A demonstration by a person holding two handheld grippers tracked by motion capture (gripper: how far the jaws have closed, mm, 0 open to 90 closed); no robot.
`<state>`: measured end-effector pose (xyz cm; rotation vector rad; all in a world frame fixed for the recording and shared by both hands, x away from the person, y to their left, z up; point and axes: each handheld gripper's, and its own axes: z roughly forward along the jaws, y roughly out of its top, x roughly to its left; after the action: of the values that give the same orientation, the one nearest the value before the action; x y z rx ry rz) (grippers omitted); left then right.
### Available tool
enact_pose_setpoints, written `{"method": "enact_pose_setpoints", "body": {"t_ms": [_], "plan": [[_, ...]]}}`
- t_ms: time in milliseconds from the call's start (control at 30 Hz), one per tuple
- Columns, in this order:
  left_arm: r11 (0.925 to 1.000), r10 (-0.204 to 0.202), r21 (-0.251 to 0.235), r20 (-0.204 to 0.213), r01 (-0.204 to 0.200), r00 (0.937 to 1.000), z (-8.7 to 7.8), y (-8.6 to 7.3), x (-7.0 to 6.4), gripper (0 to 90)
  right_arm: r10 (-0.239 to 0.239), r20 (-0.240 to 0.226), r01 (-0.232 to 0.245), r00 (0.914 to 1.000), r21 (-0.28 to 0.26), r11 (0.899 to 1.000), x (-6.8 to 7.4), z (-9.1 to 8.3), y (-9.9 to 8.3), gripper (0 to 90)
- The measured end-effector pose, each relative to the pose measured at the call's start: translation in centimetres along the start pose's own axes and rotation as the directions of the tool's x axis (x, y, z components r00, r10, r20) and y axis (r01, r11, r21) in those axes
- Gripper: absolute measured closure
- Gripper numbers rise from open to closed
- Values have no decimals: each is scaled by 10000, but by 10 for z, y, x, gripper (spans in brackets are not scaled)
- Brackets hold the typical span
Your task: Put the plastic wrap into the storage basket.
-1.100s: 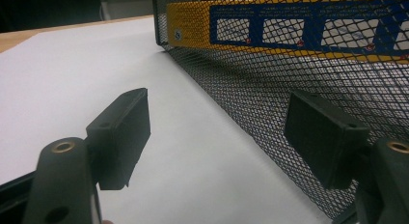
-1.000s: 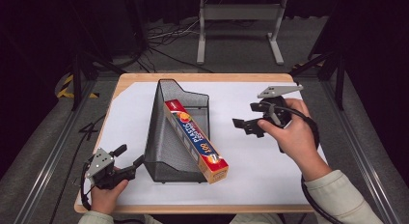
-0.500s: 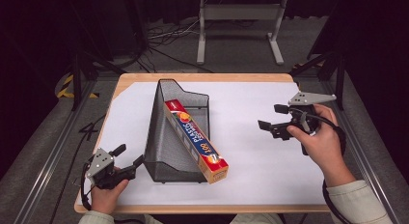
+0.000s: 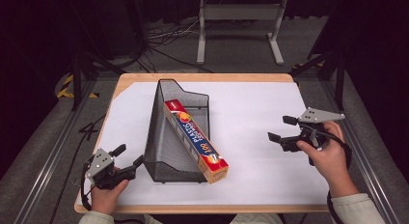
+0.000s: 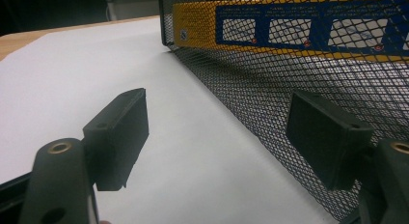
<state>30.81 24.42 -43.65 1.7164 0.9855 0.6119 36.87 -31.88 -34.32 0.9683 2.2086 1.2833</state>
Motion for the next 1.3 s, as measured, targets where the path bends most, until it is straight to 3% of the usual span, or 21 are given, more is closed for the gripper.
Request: {"method": "enact_pose_setpoints", "body": {"t_ms": [100,533,1300], "plan": [[10000,-11,-15,4,11,10000,0,0,0,239,-12,44,11,10000,94,10000,-3,2,-17,135],[10000,13,47,32,-13,10000,1,0,-1,238,202,58,-201,9998,-32,9998,-5,9,-61,136],[9988,217,417,602,-243,9979,5,-2,0,236,144,-167,-138,9998,358,9993,-1,13,-105,135]]}}
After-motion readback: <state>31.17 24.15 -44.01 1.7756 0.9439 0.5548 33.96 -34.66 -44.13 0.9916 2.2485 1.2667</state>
